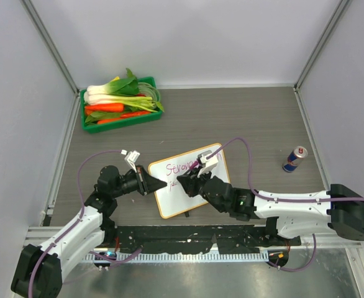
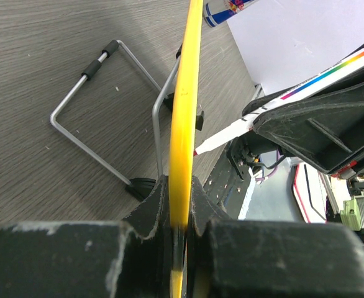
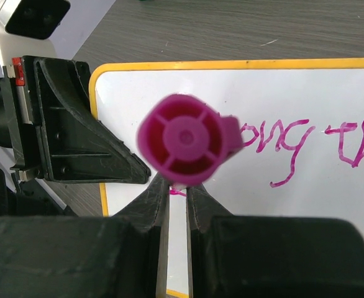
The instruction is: Write a sentence on the whiteboard
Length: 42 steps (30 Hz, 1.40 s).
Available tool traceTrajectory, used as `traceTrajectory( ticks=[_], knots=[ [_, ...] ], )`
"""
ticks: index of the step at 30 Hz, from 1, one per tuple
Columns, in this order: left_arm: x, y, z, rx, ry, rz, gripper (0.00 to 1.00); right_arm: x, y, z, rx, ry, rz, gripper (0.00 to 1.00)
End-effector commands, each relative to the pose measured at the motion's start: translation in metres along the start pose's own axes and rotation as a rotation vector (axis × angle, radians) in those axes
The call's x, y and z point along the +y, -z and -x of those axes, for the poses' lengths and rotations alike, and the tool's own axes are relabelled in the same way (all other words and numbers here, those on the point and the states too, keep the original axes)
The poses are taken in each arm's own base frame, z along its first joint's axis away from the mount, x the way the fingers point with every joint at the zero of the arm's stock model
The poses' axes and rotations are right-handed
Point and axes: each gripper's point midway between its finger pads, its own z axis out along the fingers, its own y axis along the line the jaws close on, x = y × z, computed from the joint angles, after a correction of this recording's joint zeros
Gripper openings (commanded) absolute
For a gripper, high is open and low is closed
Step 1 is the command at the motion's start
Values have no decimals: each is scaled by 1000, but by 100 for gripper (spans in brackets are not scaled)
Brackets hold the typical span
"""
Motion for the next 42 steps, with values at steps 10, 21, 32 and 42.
traceTrajectory(
  ticks=[10, 21, 32, 42],
  knots=[
    [33, 3, -13, 19, -25, 128, 0, -12, 8, -28, 79, -40, -13, 1],
    [33, 3, -13, 19, -26, 126, 0, -25, 14, -13, 29, -30, -65, 1],
    [33, 3, -13, 18, -24, 127, 0, -15, 20, 26, -70, -44, -45, 1],
    [33, 3, -13, 18, -26, 125, 0, -32, 19, 27, -69, -45, -86, 1]
  ],
)
